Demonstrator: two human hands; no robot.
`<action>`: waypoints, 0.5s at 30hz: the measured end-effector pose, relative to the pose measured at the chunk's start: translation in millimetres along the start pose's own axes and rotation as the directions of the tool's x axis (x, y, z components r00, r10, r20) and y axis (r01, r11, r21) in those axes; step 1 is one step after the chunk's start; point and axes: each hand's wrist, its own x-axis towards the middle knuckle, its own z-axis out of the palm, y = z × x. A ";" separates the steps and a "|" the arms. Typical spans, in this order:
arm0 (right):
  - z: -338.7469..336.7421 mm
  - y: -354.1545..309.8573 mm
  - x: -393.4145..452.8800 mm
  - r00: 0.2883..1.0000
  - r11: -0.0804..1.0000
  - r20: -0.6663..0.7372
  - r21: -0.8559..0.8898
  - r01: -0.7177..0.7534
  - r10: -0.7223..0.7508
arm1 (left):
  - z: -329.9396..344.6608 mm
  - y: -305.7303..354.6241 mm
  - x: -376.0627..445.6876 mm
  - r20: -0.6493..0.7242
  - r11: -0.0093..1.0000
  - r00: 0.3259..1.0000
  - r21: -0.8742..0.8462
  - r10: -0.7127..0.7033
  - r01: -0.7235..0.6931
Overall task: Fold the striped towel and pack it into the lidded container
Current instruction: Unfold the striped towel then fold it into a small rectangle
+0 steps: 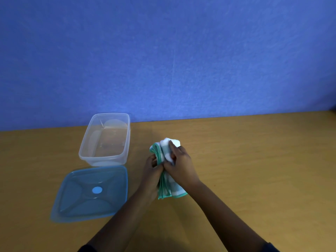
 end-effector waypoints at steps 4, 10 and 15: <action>4.1 -6.4 -2.9 1.000 0.998 0.009 0.067 -0.001 0.001 | -1.4 -0.8 -0.4 0.000 1.000 1.000 0.000 0.017 -0.017; 4.3 -18.4 -12.2 0.975 0.892 0.185 0.412 -0.187 0.120 | 1.8 -7.6 -0.6 0.041 1.000 0.999 -0.019 -0.011 0.012; -20.0 -27.4 -1.3 0.942 0.611 0.252 0.717 -0.336 0.223 | -3.8 -3.5 1.0 0.137 0.999 0.990 -0.033 0.016 -0.012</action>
